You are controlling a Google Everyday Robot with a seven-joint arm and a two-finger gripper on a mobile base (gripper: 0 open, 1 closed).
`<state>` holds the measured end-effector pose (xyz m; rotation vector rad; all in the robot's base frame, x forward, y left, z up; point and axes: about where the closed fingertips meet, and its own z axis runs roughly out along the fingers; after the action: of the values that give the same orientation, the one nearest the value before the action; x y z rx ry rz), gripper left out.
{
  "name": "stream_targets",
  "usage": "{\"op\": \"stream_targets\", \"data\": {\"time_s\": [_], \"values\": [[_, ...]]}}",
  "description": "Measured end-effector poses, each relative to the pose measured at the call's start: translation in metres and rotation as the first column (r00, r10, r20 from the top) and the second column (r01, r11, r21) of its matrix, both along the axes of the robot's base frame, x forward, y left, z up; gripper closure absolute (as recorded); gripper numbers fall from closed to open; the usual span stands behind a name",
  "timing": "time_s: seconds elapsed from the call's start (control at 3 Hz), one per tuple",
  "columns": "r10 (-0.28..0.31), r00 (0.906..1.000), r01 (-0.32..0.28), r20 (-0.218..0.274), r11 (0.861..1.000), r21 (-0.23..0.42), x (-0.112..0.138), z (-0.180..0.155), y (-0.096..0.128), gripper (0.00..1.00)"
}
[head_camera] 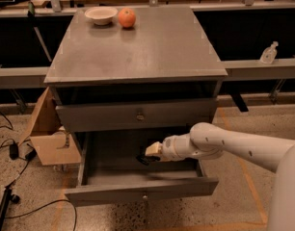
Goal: Place rxbar chocolate into middle drawer
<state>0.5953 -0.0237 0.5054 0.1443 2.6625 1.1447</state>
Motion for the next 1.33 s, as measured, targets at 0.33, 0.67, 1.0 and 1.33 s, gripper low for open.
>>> {"op": "stream_targets", "data": {"time_s": [0.33,0.67,1.0,1.33], "values": [[0.001,0.9981,-0.002,0.061,1.0,0.008,0.017,-0.003,0.018,0.62],[0.016,0.9983,-0.017,0.055,1.0,0.005,0.024,-0.007,0.032,0.38],[0.014,0.9993,-0.014,0.035,1.0,-0.021,0.024,-0.01,0.032,0.15],[-0.026,0.999,0.028,0.036,0.997,-0.07,0.018,0.001,0.016,0.0]]}}
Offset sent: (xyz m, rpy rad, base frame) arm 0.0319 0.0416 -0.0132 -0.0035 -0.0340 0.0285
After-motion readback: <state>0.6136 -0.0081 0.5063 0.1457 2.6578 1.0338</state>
